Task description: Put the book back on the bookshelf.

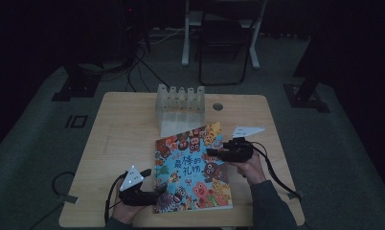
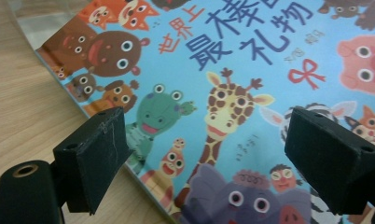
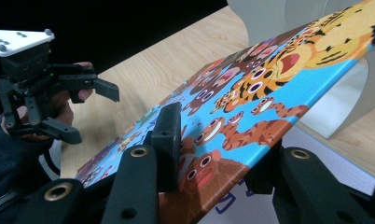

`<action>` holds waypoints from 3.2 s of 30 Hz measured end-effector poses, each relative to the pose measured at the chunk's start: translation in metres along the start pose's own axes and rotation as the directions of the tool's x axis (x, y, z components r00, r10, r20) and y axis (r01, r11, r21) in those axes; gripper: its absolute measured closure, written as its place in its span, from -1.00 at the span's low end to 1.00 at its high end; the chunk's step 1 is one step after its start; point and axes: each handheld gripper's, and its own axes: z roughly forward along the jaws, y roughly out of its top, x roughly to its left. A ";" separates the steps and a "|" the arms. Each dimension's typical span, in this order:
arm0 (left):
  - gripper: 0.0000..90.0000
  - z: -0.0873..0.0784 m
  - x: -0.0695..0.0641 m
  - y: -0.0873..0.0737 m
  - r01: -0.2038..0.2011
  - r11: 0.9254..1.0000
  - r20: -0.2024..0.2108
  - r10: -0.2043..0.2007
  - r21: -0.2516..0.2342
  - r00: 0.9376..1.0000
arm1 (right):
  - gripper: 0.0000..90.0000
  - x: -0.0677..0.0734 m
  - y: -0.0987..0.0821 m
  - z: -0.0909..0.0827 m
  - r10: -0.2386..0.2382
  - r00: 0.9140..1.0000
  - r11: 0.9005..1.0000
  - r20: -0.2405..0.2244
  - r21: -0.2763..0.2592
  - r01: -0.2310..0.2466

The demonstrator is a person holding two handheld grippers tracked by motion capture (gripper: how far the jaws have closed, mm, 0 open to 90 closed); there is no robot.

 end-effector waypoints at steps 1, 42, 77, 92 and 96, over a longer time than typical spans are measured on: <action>-0.69 0.000 0.001 0.000 0.004 1.000 -0.001 -0.004 -0.002 1.000 | 0.40 0.001 0.000 -0.001 -0.002 1.000 1.000 0.002 -0.002 0.002; -0.65 0.009 0.030 0.016 0.071 0.997 0.062 -0.069 -0.032 0.996 | 0.54 0.022 0.012 -0.032 -0.104 0.993 0.987 0.051 -0.114 0.109; -0.63 0.042 0.067 0.052 0.083 0.996 0.114 -0.079 -0.030 0.990 | 0.56 0.034 0.013 -0.045 -0.197 0.979 0.962 0.045 -0.182 0.202; -0.61 0.044 0.061 0.066 0.097 0.995 0.188 -0.088 -0.038 0.978 | 0.58 0.035 0.011 -0.055 -0.226 0.973 0.954 0.043 -0.190 0.230; -0.56 0.041 0.058 0.068 0.087 0.995 0.174 -0.078 -0.047 0.982 | 0.60 0.035 0.010 -0.059 -0.230 0.972 0.954 0.045 -0.189 0.234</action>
